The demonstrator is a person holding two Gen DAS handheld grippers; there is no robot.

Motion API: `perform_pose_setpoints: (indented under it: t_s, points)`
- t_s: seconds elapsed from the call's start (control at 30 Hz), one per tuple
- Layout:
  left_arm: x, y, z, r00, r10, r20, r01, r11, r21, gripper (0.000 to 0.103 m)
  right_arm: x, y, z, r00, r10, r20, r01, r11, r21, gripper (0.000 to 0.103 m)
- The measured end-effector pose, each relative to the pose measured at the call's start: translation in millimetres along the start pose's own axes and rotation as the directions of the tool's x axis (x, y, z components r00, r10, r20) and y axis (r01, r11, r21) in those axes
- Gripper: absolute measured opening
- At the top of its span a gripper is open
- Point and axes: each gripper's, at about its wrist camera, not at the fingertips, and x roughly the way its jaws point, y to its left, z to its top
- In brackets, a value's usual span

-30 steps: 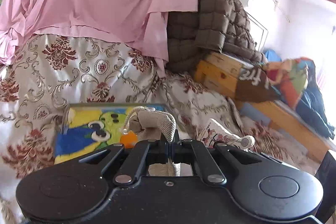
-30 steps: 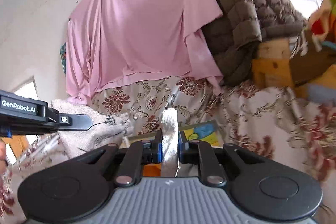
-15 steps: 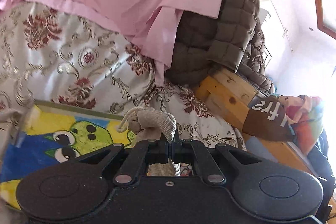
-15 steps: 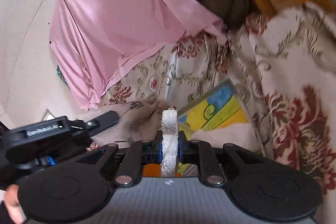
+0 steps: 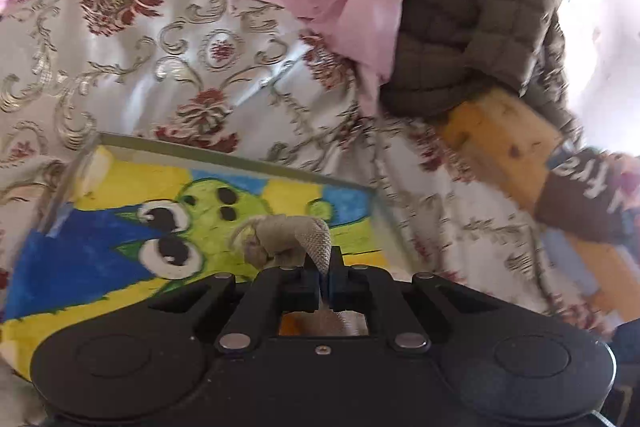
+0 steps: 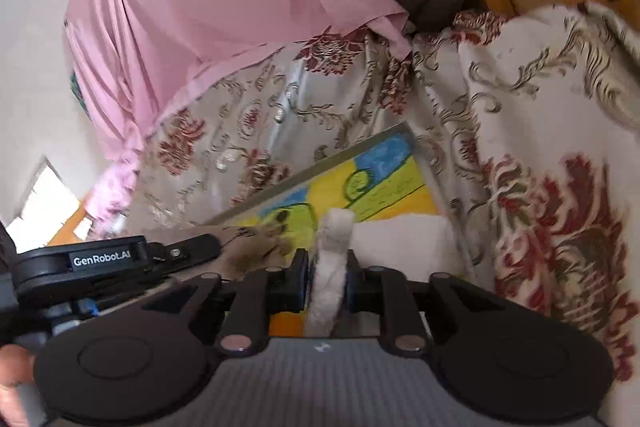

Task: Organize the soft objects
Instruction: 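Lift the beige bag and white pouch and carry them over the frog tray, then open both grippers to release the bag and pouch onto the tray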

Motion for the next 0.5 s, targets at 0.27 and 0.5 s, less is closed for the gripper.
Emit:
perform_pose_setpoints:
  t_s: [0.27, 0.5]
  points:
    - [6, -16, -14, 0.985, 0.172, 0.013, -0.171, 0.967, 0.191, 0.011, 0, 20, -8, 0.988, -0.152, 0.029, 0.154, 0.974, -0.164, 0.038]
    - [7, -23, -21, 0.974, 0.228, 0.017, -0.224, 0.935, 0.277, 0.016, -1, 25, -12, 0.970, -0.235, 0.057, 0.242, 0.940, -0.242, 0.056]
